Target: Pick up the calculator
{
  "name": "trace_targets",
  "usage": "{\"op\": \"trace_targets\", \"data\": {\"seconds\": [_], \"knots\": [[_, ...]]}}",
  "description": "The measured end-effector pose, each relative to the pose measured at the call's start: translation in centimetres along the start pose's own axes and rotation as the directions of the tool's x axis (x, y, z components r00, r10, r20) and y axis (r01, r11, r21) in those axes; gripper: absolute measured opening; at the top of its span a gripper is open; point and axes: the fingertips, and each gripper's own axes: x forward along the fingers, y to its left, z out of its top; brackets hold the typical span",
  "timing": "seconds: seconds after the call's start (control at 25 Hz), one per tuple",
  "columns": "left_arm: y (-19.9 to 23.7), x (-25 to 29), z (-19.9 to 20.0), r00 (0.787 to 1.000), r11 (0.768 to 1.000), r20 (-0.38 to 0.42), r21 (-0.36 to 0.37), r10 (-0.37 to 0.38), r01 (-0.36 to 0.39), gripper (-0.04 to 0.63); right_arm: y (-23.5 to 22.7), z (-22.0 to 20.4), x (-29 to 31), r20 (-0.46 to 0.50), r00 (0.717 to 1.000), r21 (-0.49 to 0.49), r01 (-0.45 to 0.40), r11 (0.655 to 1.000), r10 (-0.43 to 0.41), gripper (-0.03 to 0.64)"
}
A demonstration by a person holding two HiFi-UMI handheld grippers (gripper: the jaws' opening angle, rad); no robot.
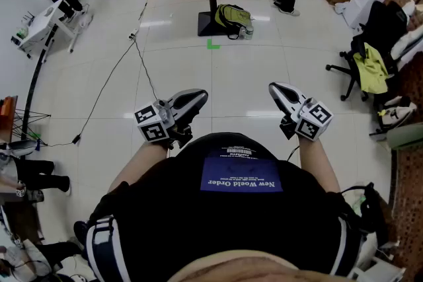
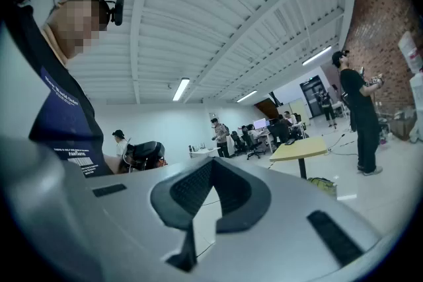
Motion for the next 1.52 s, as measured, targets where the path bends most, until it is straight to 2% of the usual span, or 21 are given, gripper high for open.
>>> {"op": "trace_targets", "data": {"seconds": [0.24,0.48,0.64,0.84,1.12,1.28,1.52], "knots": [[0.8,3.4,-1.1,1.000,1.000,0.000,-0.021,-0.002,0.002,0.006,-3.3,0.3,-1.4,0.001,1.000,0.004,-0.003,1.000,0.002,-0.015],[4.5,3.2,-0.1,1.000,0.999,-0.004,-0.044,0.003,-0.004,0.006,-5.5,-0.5,1.5,-0.007,1.000,0.028,0.002,1.000,-0.002,-0.015],[8.8,1.9,1.8,1.000,0.998,0.006,-0.063,-0.026,0.026,0.006,-6.6,-0.5,6.1,-0.025,1.000,0.019,0.017,1.000,-0.016,-0.014],[15.6,-1.0,6.7,0.998,0.996,0.010,-0.069,-0.057,0.057,0.006,-7.6,1.5,14.1,-0.020,0.999,0.008,0.049,0.999,-0.049,-0.015],[25.2,-4.9,14.0,0.996,0.996,0.005,-0.020,-0.086,0.086,0.006,-9.2,4.2,26.0,0.006,0.999,-0.018,0.047,0.999,-0.046,-0.014],[29.1,-6.8,16.5,0.998,0.998,0.020,-0.012,-0.066,0.066,0.006,-9.9,4.3,31.3,-0.028,0.999,-0.032,0.015,0.999,-0.016,-0.014],[34.0,-7.8,17.6,0.999,0.999,0.044,-0.030,0.014,-0.013,0.006,-14.1,4.7,35.6,-0.038,0.999,-0.005,-0.019,1.000,0.018,-0.014]]}}
